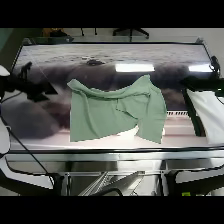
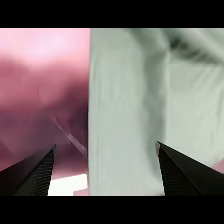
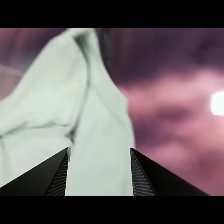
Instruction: Fold the shirts.
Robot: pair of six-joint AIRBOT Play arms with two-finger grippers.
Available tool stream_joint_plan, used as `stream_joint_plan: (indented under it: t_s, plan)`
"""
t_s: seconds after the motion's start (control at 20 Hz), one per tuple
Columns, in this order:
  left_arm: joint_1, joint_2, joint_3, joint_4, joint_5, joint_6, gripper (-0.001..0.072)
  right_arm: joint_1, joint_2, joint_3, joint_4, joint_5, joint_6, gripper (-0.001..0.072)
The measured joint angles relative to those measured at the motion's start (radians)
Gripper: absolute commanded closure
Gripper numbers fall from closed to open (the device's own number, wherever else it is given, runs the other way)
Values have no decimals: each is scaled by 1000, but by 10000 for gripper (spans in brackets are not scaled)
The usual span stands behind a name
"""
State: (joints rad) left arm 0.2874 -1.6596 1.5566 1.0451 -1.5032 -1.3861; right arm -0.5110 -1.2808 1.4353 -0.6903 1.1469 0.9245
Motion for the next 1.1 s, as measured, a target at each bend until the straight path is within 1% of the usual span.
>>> stream_joint_plan:
  t_s: [0.1,0.25,0.35,0.5,0.55,0.65,0.75,0.85,0.9,1.1]
  plan:
    - [19,94,-243,2,28,4,12,-53,10,-4,-33,46,11,280]
    - [32,203,-566,-30,123,35,13,-89,17,-8,-55,83,16,280]
    - [35,249,-740,-109,190,90,15,-99,18,-10,-62,97,18,280]
    - [15,279,-899,-250,273,174,15,-105,15,-10,-69,133,18,279]
    - [-4,284,-930,-290,297,194,70,-106,11,-11,-70,145,18,278]
    - [-55,290,-966,-322,363,222,369,-108,2,-19,-70,167,18,277]
    - [-103,290,-968,-329,430,238,685,-108,-6,-39,-71,179,18,276]
    - [-129,291,-943,-327,487,247,691,-108,-12,-75,-73,188,12,264]
    - [-134,292,-923,-327,491,247,691,-106,-14,-94,-74,190,5,189]
    - [-89,293,-838,-228,476,205,691,-63,-31,-178,-74,192,-23,196]
